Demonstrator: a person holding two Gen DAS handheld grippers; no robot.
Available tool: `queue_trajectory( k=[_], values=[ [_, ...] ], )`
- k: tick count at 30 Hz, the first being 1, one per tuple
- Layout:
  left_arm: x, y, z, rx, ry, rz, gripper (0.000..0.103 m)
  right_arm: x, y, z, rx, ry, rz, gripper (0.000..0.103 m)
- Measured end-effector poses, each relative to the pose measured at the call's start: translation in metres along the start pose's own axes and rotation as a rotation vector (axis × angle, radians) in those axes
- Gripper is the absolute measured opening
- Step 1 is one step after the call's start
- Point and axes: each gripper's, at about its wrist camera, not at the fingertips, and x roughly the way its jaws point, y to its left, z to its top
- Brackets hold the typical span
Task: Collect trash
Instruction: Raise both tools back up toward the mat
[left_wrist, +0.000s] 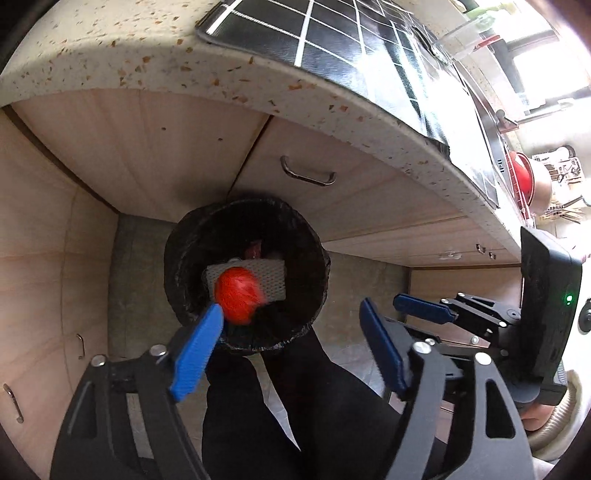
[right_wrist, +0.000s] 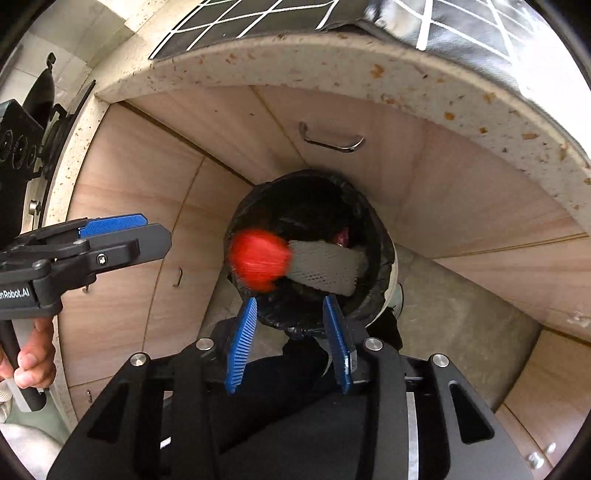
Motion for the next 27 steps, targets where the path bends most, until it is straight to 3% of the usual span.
queue_trajectory(
  k=[11, 27],
  values=[
    [-0.012, -0.007, 0.006, -0.006, -0.019, -0.010, 0.082, -0.025, -0.004, 0.009, -0.027, -0.025, -0.029, 0.035],
    [-0.058, -0.022, 0.028, -0.025, -0.153, -0.021, 0.082, -0.079, -0.010, 0.038, -0.086, -0.105, -0.057, 0.035]
  ],
)
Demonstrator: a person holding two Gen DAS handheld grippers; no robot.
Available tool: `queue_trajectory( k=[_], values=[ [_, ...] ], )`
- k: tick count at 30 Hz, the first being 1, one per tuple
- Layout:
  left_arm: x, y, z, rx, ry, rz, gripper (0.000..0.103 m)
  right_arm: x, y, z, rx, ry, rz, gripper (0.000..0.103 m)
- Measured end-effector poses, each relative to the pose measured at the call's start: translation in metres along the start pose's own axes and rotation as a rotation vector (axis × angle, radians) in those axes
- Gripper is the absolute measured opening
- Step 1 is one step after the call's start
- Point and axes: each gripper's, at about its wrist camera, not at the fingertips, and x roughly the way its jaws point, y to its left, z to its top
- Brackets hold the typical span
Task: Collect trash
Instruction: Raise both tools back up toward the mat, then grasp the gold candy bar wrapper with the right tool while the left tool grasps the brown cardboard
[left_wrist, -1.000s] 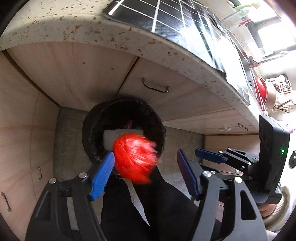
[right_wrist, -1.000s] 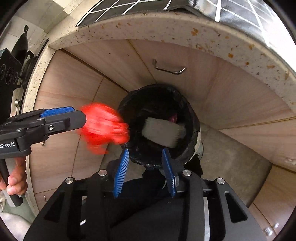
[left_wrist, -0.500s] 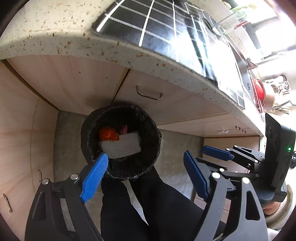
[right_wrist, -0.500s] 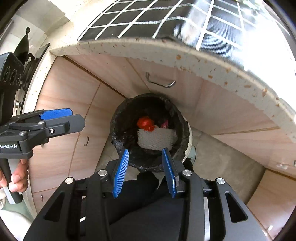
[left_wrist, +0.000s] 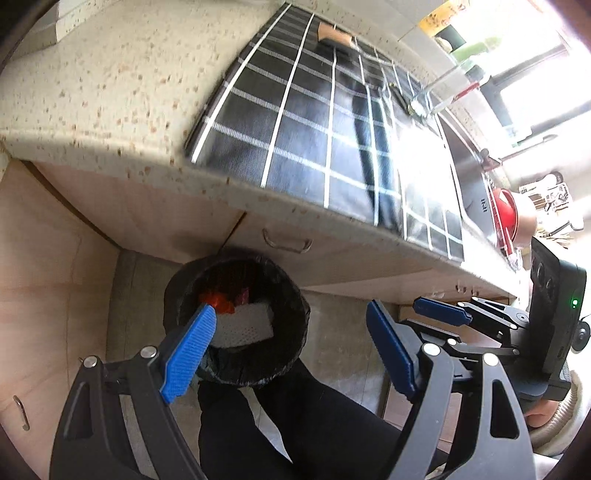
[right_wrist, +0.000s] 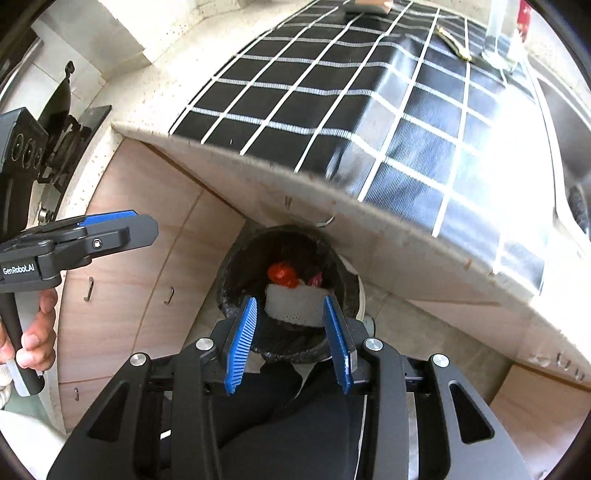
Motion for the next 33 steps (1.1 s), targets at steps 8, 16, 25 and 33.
queue_trajectory(
  k=[8, 16, 25, 33],
  values=[
    [-0.008, -0.009, 0.018, -0.009, -0.042, -0.014, 0.082, -0.013, -0.010, 0.017, -0.025, -0.025, -0.014, 0.035],
    [-0.013, -0.020, 0.045, -0.009, -0.087, -0.022, 0.082, -0.027, -0.030, 0.037, -0.013, -0.057, -0.017, 0.035],
    [-0.007, -0.027, 0.080, -0.041, -0.102, -0.039, 0.082, -0.045, -0.060, 0.064, -0.023, -0.114, -0.049, 0.035],
    [-0.002, -0.038, 0.118, -0.068, -0.132, -0.059, 0.082, -0.057, -0.087, 0.097, -0.031, -0.188, -0.074, 0.036]
  ],
)
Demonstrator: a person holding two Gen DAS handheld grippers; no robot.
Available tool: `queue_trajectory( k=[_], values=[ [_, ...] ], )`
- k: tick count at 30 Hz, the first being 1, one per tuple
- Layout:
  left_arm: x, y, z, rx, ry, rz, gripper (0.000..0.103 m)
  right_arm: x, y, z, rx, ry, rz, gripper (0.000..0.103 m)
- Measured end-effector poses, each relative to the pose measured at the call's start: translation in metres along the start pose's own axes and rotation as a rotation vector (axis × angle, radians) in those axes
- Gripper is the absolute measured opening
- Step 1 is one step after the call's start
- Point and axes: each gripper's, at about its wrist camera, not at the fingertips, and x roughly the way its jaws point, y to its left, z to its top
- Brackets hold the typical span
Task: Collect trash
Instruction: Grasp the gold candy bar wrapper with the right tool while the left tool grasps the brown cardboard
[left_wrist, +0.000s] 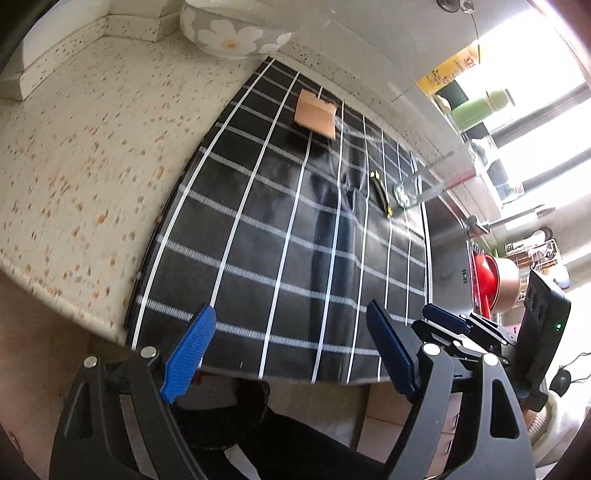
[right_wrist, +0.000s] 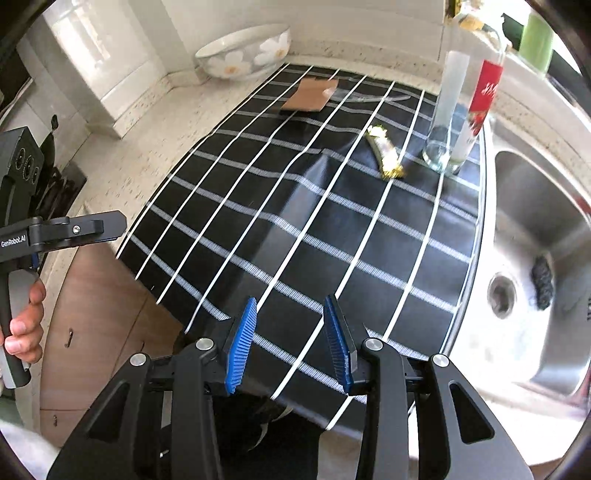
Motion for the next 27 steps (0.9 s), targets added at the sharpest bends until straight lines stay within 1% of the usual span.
queue_trajectory(
  k=[2, 3, 4, 5, 7, 11, 17, 20, 23, 27],
  values=[
    [0.003, -0.003, 0.010, -0.003, -0.007, 0.000, 0.082, 0.001, -0.009, 0.009, 0.002, -0.014, -0.006, 0.038],
    [0.005, -0.003, 0.014, -0.006, -0.009, -0.001, 0.082, 0.001, -0.013, 0.013, 0.005, -0.025, -0.008, 0.043],
    [0.007, -0.004, 0.019, -0.010, -0.012, -0.002, 0.082, 0.001, -0.017, 0.017, 0.008, -0.038, -0.011, 0.046],
    [0.008, -0.004, 0.023, -0.014, -0.014, -0.004, 0.082, 0.001, -0.022, 0.021, 0.009, -0.053, -0.015, 0.046],
    [0.014, -0.005, 0.035, -0.023, -0.019, -0.010, 0.082, 0.003, -0.030, 0.029, 0.009, -0.074, -0.018, 0.047],
    [0.024, -0.007, 0.053, -0.035, -0.024, -0.003, 0.082, 0.011, -0.045, 0.047, 0.002, -0.088, -0.028, 0.047],
    [0.042, -0.013, 0.081, -0.061, -0.030, -0.026, 0.082, 0.024, -0.062, 0.068, 0.000, -0.122, -0.046, 0.047],
    [0.052, -0.014, 0.091, -0.089, -0.036, -0.049, 0.082, 0.033, -0.066, 0.076, -0.032, -0.131, -0.074, 0.047],
    [0.062, -0.013, 0.100, -0.120, -0.044, -0.071, 0.082, 0.040, -0.070, 0.083, -0.042, -0.139, -0.073, 0.047],
    [0.079, -0.006, 0.111, -0.199, -0.040, -0.118, 0.082, 0.050, -0.075, 0.093, -0.054, -0.139, -0.064, 0.047]
  ],
)
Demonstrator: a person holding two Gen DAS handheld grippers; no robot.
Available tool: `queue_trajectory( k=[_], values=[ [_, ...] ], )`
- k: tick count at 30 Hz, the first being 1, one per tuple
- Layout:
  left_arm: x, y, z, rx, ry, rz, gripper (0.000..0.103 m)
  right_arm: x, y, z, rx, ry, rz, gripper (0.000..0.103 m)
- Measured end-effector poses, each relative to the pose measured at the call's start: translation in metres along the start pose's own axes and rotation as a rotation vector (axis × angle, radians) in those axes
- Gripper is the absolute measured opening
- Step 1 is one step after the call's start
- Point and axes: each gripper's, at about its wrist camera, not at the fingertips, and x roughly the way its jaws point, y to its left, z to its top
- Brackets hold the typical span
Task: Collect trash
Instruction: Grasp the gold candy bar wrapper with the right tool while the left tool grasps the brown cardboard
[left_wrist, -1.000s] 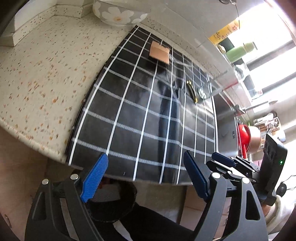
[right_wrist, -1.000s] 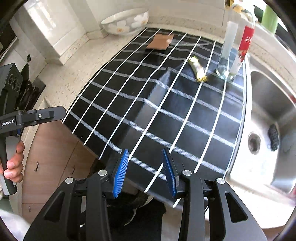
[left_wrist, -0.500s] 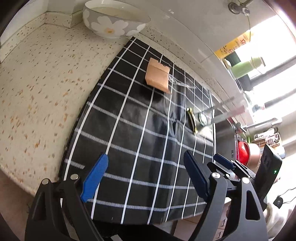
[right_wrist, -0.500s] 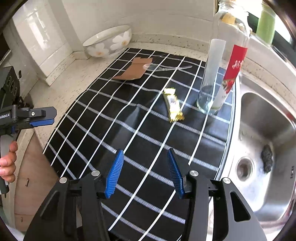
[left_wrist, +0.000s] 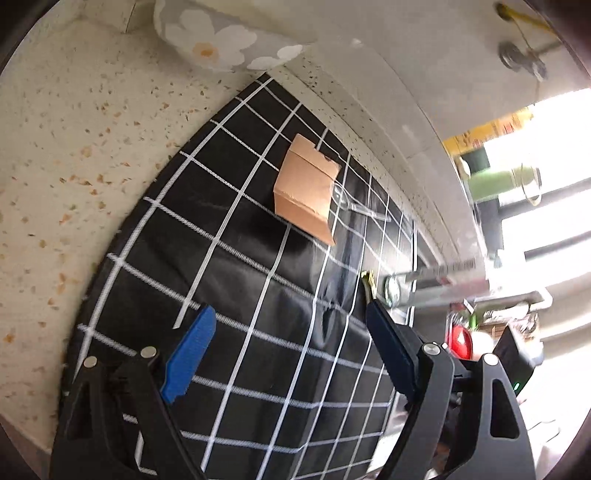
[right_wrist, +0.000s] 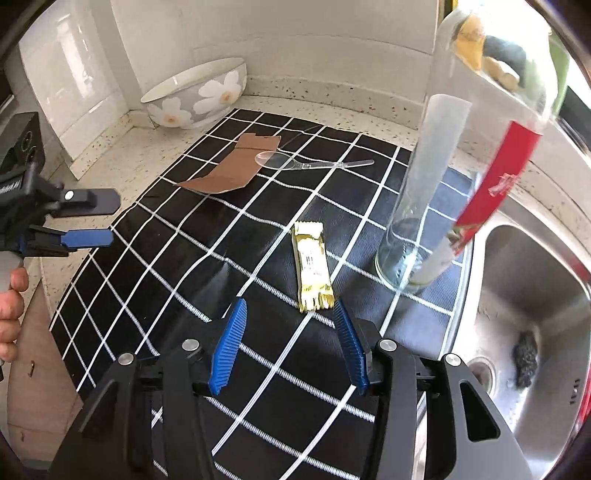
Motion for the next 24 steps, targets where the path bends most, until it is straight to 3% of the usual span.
queue_trajectory(
  k=[8, 12, 16, 24],
  values=[
    [0.023, -0.001, 0.024, -0.079, -0.002, -0.034, 0.082, 0.020, 0.003, 0.011, -0.076, -0.007, -0.059, 0.047],
    [0.034, 0.009, 0.033, -0.232, -0.009, -0.091, 0.082, 0.028, 0.002, 0.015, -0.083, -0.010, -0.059, 0.047],
    [0.044, 0.018, 0.039, -0.341, -0.013, -0.132, 0.075, 0.035, -0.001, 0.017, -0.081, -0.003, -0.070, 0.047],
    [0.052, 0.015, 0.046, -0.369, -0.001, -0.133, 0.063, 0.047, -0.004, 0.016, -0.065, 0.015, -0.058, 0.047]
  ],
)
